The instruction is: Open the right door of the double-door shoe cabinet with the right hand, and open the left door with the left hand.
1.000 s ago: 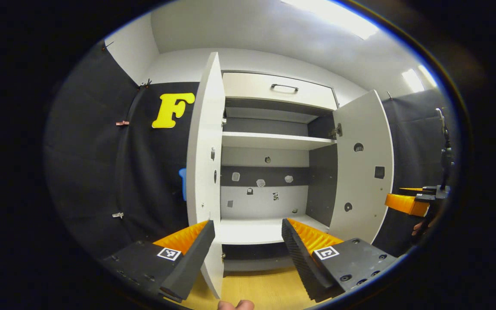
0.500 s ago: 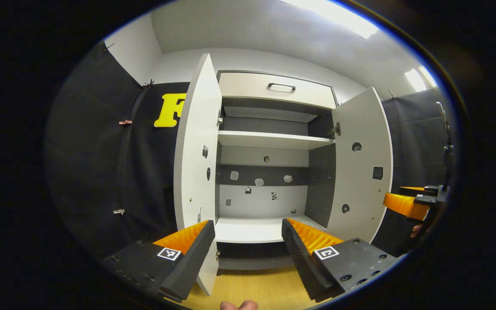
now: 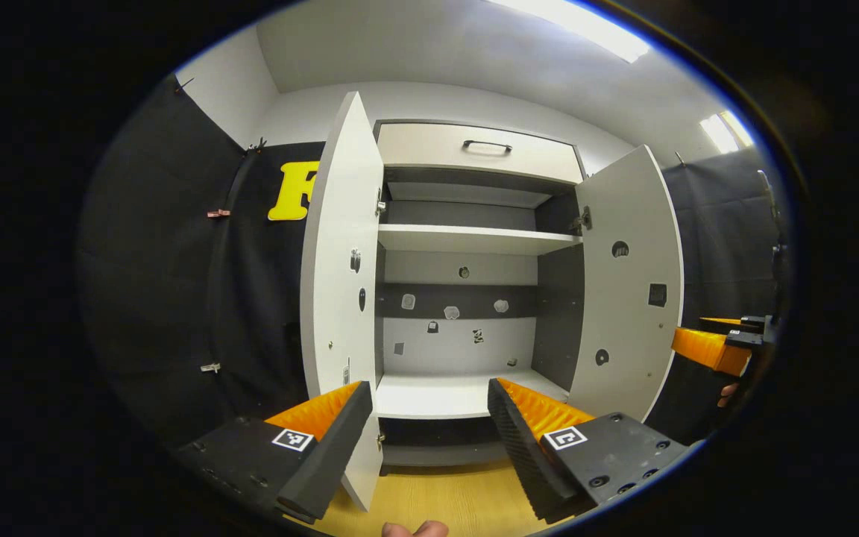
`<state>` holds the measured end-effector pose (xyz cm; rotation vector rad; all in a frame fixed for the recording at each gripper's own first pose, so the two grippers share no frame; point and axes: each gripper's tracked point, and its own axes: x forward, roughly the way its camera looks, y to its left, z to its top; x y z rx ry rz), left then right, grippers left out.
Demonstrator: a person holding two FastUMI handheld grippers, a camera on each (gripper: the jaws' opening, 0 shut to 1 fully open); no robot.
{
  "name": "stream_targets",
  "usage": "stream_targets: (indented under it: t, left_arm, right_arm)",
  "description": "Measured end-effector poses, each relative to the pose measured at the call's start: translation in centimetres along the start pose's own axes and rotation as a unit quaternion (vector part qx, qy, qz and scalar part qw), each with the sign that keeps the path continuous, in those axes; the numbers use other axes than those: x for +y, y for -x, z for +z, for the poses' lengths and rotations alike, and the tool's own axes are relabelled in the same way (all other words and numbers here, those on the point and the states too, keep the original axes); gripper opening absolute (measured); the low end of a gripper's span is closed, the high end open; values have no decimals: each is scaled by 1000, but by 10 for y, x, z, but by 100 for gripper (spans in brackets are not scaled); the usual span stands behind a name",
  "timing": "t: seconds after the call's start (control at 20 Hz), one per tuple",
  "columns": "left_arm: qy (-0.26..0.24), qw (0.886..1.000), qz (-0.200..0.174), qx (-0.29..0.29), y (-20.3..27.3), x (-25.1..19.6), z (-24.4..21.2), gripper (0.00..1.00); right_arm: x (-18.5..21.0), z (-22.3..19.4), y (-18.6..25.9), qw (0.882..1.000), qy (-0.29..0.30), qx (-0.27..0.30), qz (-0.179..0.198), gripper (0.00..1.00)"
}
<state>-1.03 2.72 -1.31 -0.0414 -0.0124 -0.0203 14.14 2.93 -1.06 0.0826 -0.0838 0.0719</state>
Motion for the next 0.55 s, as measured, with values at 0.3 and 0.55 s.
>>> stream_targets:
  t: [0.3, 0.55]
  left_arm:
    - [-9, 1000, -3, -3, -1, -5, 3, 96]
    - [-13, 1000, -4, 0, -3, -5, 2, 96]
  right_arm:
    - [1, 1, -1, 1000, -2, -1, 1, 98]
    - [0, 1, -1, 1000, -2, -2, 2, 98]
